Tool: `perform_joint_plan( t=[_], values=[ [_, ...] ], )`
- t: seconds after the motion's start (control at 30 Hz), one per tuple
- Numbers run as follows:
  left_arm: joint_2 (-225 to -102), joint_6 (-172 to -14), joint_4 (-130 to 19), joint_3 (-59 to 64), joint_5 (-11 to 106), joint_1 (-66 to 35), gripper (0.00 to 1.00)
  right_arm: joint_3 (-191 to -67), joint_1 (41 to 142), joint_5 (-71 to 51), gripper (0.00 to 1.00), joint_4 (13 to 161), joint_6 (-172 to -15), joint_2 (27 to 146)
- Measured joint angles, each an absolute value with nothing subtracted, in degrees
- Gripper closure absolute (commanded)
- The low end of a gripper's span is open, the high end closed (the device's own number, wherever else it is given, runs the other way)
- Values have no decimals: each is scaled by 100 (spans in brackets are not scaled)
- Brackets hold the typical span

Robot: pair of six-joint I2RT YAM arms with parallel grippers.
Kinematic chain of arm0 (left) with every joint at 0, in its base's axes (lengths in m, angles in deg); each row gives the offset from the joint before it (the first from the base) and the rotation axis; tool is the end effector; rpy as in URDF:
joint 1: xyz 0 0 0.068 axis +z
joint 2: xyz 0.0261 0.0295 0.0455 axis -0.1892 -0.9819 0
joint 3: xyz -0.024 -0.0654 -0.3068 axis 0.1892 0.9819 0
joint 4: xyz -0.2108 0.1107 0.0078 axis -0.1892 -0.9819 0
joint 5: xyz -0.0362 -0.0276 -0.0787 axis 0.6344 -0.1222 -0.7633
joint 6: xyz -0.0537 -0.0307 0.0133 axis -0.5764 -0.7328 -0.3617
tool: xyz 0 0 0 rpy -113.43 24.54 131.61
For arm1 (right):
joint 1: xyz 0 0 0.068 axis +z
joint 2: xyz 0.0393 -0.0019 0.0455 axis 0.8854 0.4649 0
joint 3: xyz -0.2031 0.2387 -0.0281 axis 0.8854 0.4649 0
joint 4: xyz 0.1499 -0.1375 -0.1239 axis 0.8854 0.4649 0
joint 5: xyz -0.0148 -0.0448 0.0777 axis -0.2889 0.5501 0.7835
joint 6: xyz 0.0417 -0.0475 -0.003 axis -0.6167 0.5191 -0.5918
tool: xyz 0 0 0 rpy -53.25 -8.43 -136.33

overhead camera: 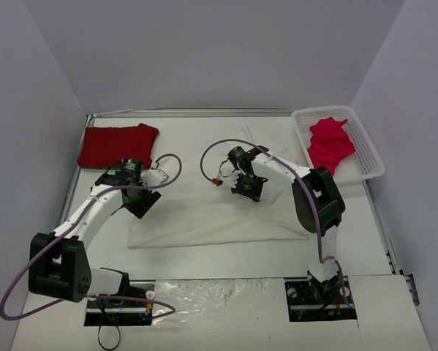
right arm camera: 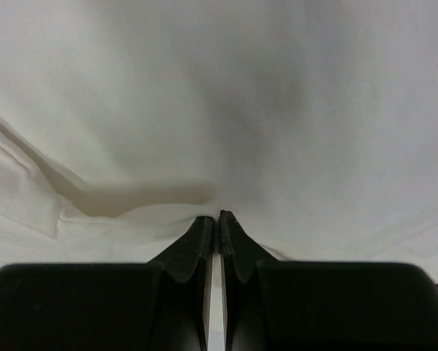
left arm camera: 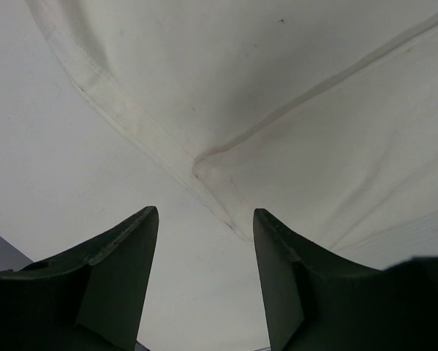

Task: Fold and stack the t-shirts
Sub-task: Fold the flattened tshirt in 1/3 of the way

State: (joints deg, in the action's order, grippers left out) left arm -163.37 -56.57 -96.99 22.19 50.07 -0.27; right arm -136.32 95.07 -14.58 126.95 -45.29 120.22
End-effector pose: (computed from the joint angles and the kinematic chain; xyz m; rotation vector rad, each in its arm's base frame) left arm 0.2207 -0.0487 0.2725 0.8510 2.5092 -0.0575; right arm 0.3389 0.2213 0.2091 -1.7209 2.2484 0.0441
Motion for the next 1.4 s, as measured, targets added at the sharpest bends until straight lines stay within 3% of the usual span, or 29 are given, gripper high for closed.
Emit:
perform_joint_plan(
  t=[0.13, 0.2, 0.23, 0.3, 0.33, 0.43, 0.47, 0.67, 0.87, 1.0, 1.1, 1.23, 1.4],
  values=[
    [-16401, -5657, -9699, 2219, 5004, -27, 47, -13629, 9568, -1456, 94, 12582, -4446, 12022],
    [-16434, -5657, -9701, 2219, 5004, -27, 47, -13629, 9577, -1460, 85, 12544, -4422, 12025],
    [-16440, -5657, -9701, 2219, 5004, -27, 47, -13629, 9577, -1473, 71, 12523, -4415, 12029],
    [-16445, -5657, -9701, 2219, 5004, -27, 46, -13629, 9577, -1537, 55, 12466, -4402, 12036],
    [-16442, -5657, -9701, 2219, 5004, -27, 46, -13629, 9581, -1587, 34, 12440, -4389, 12036],
    [-16442, -5657, -9701, 2219, 5002, -27, 46, -13629, 9621, -1740, 5, 12350, -4398, 12031],
    [-16442, -5654, -9701, 2219, 5002, -27, 46, -13629, 9632, -1782, 0, 12332, -4409, 12018],
    [-16442, -5654, -9699, 2219, 5000, -32, 46, -13660, 9890, -2068, 0, 12252, -4599, 11517],
    [-16388, -5657, -9653, 2225, 5009, -36, 46, -13299, 9955, -2649, 0, 11126, -5012, 9867],
    [-16200, -5663, -9504, 2258, 5059, -75, 46, -11970, 9361, -2874, 0, 9738, -4964, 8530],
    [-16062, -5707, -9351, 2323, 5151, -121, 47, -10246, 8825, -3082, 0, 8280, -4771, 7655],
    [-16051, -5860, -9050, 2363, 5341, -176, 49, -8561, 8353, -3008, 0, 7085, -4774, 7085],
    [-15922, -5945, -8484, 2590, 5393, -180, 45, -8178, 7955, -2863, 0, 6484, -5051, 6626]
  ],
)
